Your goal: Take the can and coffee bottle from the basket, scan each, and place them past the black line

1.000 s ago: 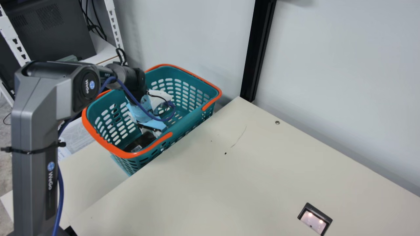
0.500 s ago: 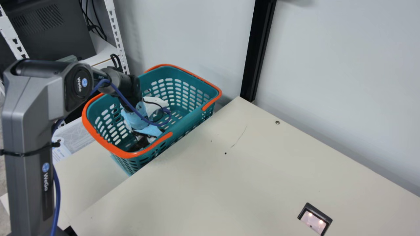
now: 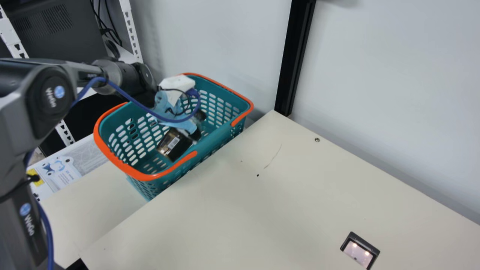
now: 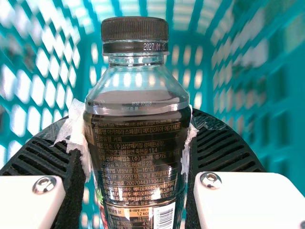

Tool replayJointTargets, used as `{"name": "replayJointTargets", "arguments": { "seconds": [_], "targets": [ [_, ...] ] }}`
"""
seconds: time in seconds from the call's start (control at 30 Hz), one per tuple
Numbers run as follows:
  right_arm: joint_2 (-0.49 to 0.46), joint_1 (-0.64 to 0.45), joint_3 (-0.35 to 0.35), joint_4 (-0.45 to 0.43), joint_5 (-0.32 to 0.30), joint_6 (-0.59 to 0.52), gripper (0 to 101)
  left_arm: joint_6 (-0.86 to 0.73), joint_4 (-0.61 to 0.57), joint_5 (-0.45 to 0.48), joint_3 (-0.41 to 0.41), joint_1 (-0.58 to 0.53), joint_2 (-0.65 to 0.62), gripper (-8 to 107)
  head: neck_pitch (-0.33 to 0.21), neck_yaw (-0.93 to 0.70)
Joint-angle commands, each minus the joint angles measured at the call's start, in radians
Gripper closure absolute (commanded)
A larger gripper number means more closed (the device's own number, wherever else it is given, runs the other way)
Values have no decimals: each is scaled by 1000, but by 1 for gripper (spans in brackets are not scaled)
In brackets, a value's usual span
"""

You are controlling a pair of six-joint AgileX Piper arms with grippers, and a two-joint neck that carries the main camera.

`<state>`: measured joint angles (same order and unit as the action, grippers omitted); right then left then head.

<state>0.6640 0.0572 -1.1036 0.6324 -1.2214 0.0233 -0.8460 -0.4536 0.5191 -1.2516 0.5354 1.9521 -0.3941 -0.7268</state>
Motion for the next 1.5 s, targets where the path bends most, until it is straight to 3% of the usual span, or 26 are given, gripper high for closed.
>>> {"name": "replayJointTargets", "arguments": {
  "seconds": [0.0,0.4,0.67,0.97,1.07,1.1,1.47],
  "targets": [
    [0,0,0,0,0,0,0,-82,-152,-44,24,-16,-147,89,-24,-16],
    [0,0,0,0,0,0,0,-188,-552,-98,61,-85,-451,89,-24,-16],
    [0,0,0,0,0,0,0,-91,-766,-62,114,-190,-559,89,-24,-16],
    [0,0,0,0,0,0,0,64,-976,-18,155,-388,-607,89,-24,-16],
    [0,0,0,0,0,0,0,75,-996,4,161,-455,-612,89,-24,-16],
    [0,0,0,0,0,0,0,75,-984,-6,160,-407,-611,89,-24,-16],
    [0,0,0,0,0,0,0,101,-979,4,151,-454,-613,89,-24,-16]
  ]
}}
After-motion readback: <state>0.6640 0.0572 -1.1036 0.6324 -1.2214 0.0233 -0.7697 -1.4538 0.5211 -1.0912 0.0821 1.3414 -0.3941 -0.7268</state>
